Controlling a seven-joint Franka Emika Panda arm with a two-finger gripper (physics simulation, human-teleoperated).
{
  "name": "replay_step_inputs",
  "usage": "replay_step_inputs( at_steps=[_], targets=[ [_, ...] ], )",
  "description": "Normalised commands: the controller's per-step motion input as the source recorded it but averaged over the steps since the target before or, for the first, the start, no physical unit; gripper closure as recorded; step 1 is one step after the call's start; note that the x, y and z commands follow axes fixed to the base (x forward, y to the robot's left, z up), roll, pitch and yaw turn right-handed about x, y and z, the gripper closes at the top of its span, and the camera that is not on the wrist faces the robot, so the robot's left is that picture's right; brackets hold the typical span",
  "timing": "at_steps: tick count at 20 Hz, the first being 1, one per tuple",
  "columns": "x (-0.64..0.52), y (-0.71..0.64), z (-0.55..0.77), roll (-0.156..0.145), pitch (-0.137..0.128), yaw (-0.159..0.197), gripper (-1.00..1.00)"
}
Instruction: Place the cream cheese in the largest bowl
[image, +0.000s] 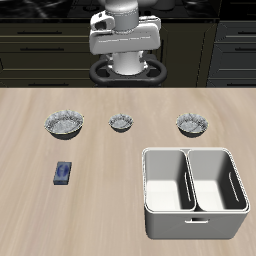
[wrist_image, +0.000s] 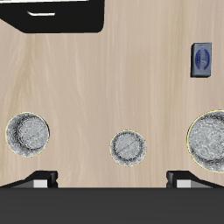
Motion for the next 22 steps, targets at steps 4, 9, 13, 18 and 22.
replay_step_inputs(
  at_steps=[4,9,13,18,22],
  targets=[
    [0.1,-0.35,0.02,0.016,0.02,-0.006,-1.0],
    [0.1,-0.46,0.01,0.01,0.029,0.0,-1.0],
    [0.01,-0.47,0.03,-0.022,0.003,-0.03,-1.0],
    [0.01,-0.51,0.03,-0.051,-0.006,-0.04,-1.0],
    [-0.02,-0.52,0.01,-0.057,0.004,-0.029,-1.0]
  ],
)
